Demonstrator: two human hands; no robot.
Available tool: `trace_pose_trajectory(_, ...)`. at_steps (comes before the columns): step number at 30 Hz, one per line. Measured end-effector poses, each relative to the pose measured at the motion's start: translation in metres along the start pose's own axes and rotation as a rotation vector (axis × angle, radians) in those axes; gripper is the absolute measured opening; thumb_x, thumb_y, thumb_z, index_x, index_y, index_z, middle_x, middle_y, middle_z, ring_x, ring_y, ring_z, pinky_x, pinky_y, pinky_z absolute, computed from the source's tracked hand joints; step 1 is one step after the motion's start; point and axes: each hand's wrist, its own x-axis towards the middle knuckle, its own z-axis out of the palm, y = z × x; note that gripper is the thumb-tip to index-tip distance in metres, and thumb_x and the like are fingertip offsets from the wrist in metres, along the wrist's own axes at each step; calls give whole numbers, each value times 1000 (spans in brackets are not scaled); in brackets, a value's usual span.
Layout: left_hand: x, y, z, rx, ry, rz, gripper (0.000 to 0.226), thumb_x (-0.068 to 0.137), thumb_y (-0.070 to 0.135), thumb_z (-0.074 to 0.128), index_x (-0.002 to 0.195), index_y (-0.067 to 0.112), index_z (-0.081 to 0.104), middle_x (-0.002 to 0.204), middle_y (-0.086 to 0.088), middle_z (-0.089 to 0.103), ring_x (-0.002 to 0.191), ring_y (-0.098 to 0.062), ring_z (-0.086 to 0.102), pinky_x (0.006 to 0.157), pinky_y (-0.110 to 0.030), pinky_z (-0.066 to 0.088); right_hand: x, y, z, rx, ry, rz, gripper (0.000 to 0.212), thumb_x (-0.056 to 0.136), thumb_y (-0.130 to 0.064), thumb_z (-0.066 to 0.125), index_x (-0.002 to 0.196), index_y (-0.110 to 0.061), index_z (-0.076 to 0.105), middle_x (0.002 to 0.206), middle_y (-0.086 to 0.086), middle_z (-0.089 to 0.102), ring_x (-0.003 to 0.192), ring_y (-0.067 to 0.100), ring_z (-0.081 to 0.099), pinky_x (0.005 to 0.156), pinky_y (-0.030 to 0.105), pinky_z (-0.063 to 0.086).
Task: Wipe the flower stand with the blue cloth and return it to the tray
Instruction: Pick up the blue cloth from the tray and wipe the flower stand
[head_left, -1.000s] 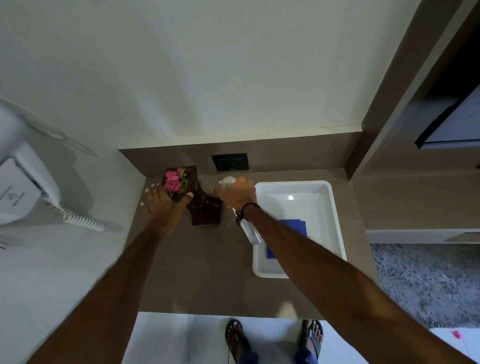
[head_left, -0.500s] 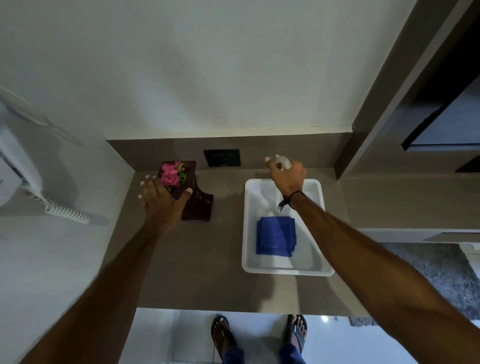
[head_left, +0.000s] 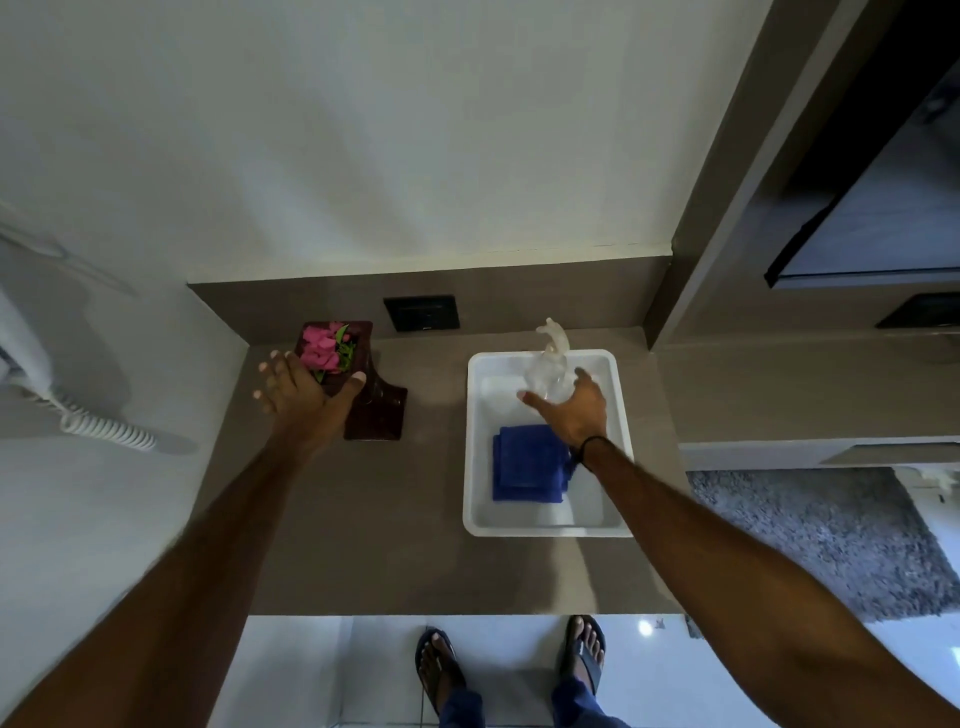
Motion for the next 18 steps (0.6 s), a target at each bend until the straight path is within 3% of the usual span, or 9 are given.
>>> trace_pose_trajectory(2,0,0,-2,-7,5,0,116,73,76,41,155,3,2,167,-20,0,154,-36,-7,120,-56,-8,-16,20,2,-74,-69,24,71,67,-46,86,123,-20,51,118,1,64,116,28,63,86,32,54)
trace_pose_trajectory(5,-2,-3,-2,16,21,10,115,74,77,39,156,5,4,167,-18,3,155,-35,-5,120,-55,-8,-29,35,10,-402,-164,10,70,69,-43,84,123,-15,50,124,7,57,117,27,57,97,42,53)
trace_pose_trajectory(7,-3,-4,-1,15,35,3,116,73,79,39,156,5,4,167,-17,3,155,-34,-4,120,-55,-7,-32,34,16,-513,-189,6,71,72,-42,82,127,-12,49,129,10,52,119,28,53,100,41,51)
trace_pose_trajectory(14,-6,6,-7,26,-9,-25,113,78,73,47,156,5,3,167,-19,1,154,-36,-5,121,-55,-4,-28,23,16,-341,-211,92,59,74,-28,83,122,-8,57,123,12,64,113,29,61,95,37,51)
trace_pose_trajectory(18,-8,20,-26,3,-56,-40,96,86,56,61,155,5,19,165,-21,15,154,-37,5,125,-52,3,-33,-8,23,5,-161,62,35,81,-35,74,108,-18,58,108,6,68,101,24,65,96,39,53)
